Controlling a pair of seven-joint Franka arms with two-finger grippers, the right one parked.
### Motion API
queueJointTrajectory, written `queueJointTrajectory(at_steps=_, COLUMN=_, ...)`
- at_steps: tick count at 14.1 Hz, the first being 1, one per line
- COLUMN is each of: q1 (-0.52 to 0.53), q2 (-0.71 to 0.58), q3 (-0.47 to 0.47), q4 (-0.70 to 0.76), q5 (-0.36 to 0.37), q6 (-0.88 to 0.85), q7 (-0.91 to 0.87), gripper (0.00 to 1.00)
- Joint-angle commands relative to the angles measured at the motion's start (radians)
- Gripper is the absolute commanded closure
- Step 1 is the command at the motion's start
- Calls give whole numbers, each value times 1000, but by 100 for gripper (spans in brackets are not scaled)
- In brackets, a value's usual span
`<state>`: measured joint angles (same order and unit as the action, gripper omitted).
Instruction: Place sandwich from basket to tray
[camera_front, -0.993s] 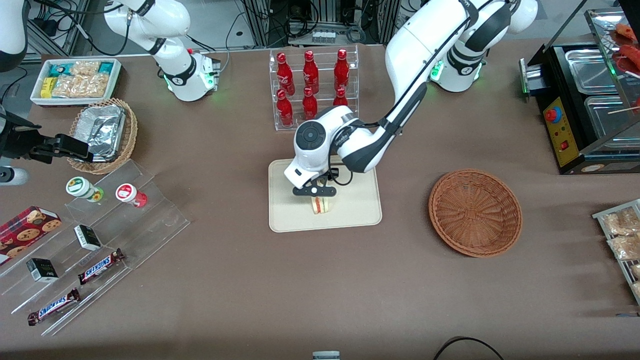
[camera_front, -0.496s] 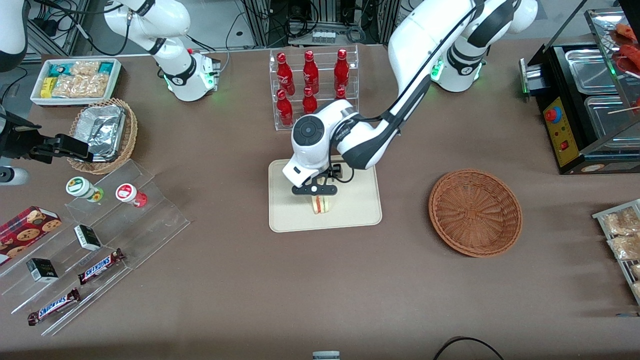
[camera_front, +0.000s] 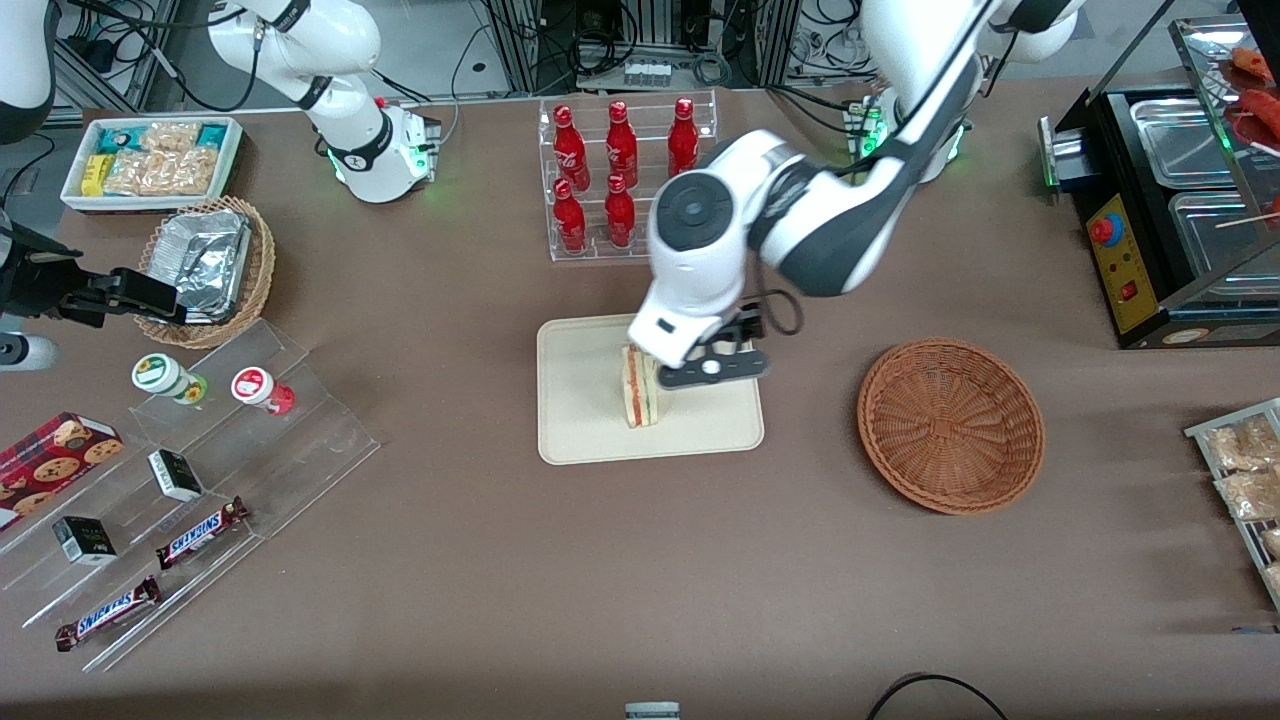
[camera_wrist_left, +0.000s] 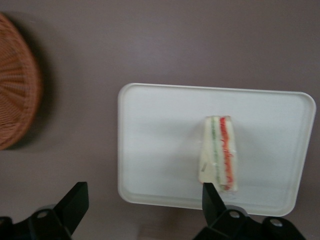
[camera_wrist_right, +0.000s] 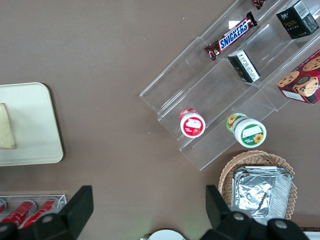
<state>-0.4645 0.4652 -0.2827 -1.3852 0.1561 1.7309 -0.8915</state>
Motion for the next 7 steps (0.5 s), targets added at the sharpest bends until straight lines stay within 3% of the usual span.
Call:
queueJointTrajectory(at_steps=1, q1=73, q2=-107, q3=-4, q4=-44, q5=-38, q6=-94, q7=84, gripper=0)
queueJointTrajectory(at_steps=5, q1=197, q2=-230, q3=-4, q4=-78, q5=-63, q6=-186, q7=204, gripper=0)
queueJointTrajectory(at_steps=7, q1=280, q2=-284, q3=-4, q4=-104, q5=-117, q6=-188, q7=264, gripper=0)
